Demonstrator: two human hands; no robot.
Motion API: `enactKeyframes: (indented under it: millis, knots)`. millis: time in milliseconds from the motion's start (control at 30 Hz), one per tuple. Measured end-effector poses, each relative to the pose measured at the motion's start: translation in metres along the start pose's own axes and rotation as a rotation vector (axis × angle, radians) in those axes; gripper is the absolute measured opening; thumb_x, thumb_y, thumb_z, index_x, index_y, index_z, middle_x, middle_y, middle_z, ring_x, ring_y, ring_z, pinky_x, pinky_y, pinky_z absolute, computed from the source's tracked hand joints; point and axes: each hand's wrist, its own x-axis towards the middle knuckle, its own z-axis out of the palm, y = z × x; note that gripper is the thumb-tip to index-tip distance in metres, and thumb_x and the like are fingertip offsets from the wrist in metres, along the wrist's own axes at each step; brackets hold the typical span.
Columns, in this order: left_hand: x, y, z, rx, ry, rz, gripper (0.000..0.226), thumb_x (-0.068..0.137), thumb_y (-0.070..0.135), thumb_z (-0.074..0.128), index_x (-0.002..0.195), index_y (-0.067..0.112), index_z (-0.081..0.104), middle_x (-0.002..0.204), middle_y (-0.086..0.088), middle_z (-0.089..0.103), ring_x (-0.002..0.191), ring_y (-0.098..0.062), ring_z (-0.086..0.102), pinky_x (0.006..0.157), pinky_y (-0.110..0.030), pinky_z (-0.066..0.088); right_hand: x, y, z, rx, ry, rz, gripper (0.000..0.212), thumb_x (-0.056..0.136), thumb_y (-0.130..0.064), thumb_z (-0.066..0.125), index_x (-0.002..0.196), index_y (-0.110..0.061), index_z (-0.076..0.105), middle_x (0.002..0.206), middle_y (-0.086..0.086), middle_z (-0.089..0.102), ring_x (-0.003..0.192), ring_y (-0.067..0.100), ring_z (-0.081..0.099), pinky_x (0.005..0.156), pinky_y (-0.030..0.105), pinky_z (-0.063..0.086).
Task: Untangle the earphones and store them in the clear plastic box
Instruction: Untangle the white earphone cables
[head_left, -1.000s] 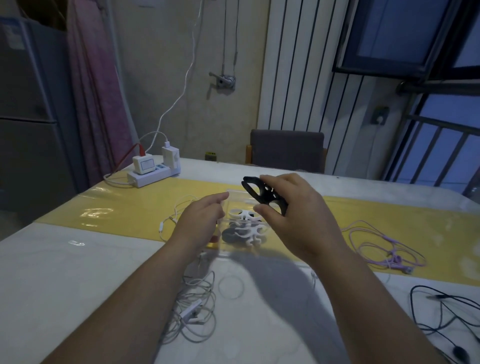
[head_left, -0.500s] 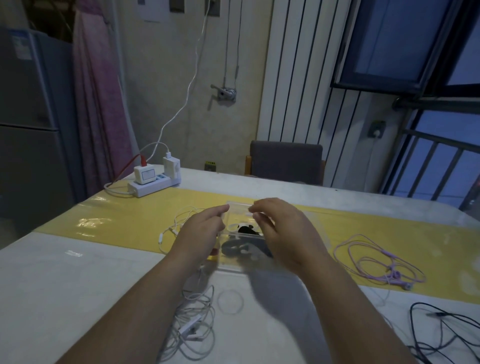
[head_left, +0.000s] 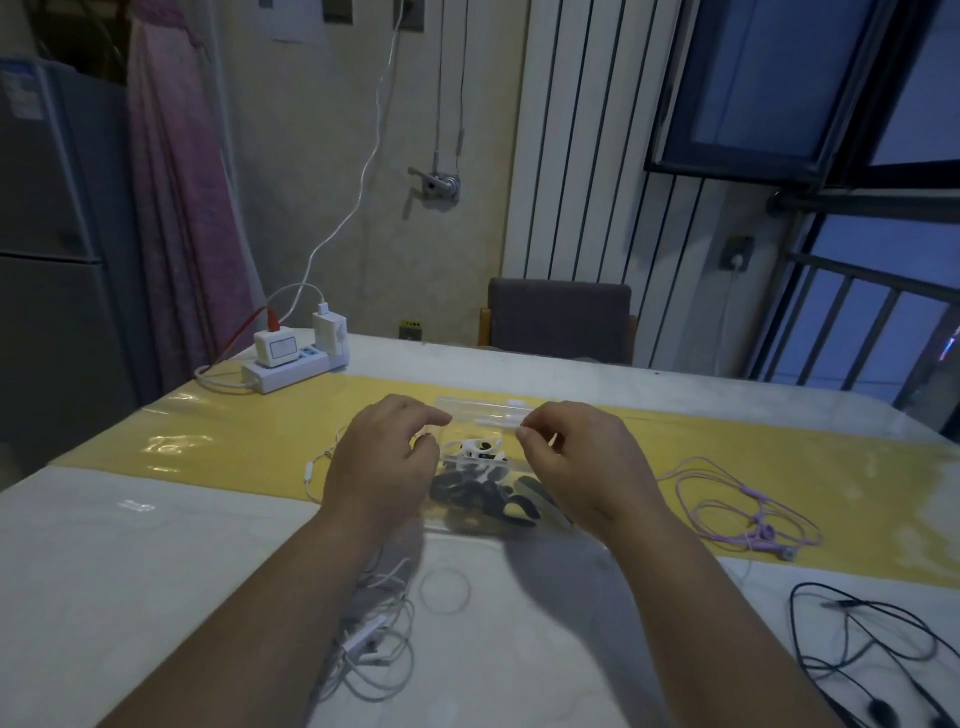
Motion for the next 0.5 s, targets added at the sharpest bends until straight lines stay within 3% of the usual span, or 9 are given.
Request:
enactKeyframes:
  millis: [200,267,367,500]
  knots:
    - [-0.008,0.030,-0.005,0.138,0.065,0.256,0.024,0.079,0.019,0.052,0.090,0.019,0.073,0.091,0.005,0.070,0.088,-0.017,0.059,0.074,-0.026,0.038,-0.002,0.004,-0.012,0.059,0.047,0.050,0.014,0.091,-0.026,0.056,0.090,-0.024,0.070,0.085,-0.011,0.067,0.081,0.012,0.057,0.073,0.032,0.048]
    - [-0.011,0.051,-0.004,0.148,-0.022,0.347,0.023,0.079,0.022,0.054,0.091,0.020,0.073,0.088,0.007,0.070,0.084,-0.013,0.058,0.071,-0.025,0.036,-0.009,0.010,-0.023,0.064,0.072,0.076,0.014,0.091,-0.027,0.056,0.089,-0.025,0.070,0.083,-0.011,0.066,0.078,0.010,0.057,0.070,0.030,0.046]
    - [-0.021,0.074,0.008,0.064,-0.177,0.344,0.025,0.079,0.027,0.052,0.091,0.021,0.073,0.082,0.013,0.063,0.078,-0.006,0.051,0.068,-0.022,0.034,-0.018,0.025,-0.036,0.055,0.109,0.126,0.012,0.089,-0.025,0.058,0.084,-0.024,0.069,0.077,-0.011,0.064,0.073,0.009,0.056,0.065,0.027,0.042]
    - [-0.036,0.090,0.039,0.096,-0.407,0.305,0.024,0.086,0.026,0.052,0.102,0.025,0.070,0.099,0.007,0.067,0.094,-0.011,0.058,0.079,-0.026,0.043,-0.034,0.043,-0.049,0.040,0.115,0.227,0.013,0.084,-0.023,0.059,0.071,-0.025,0.064,0.068,-0.011,0.062,0.071,0.014,0.057,0.059,0.026,0.040]
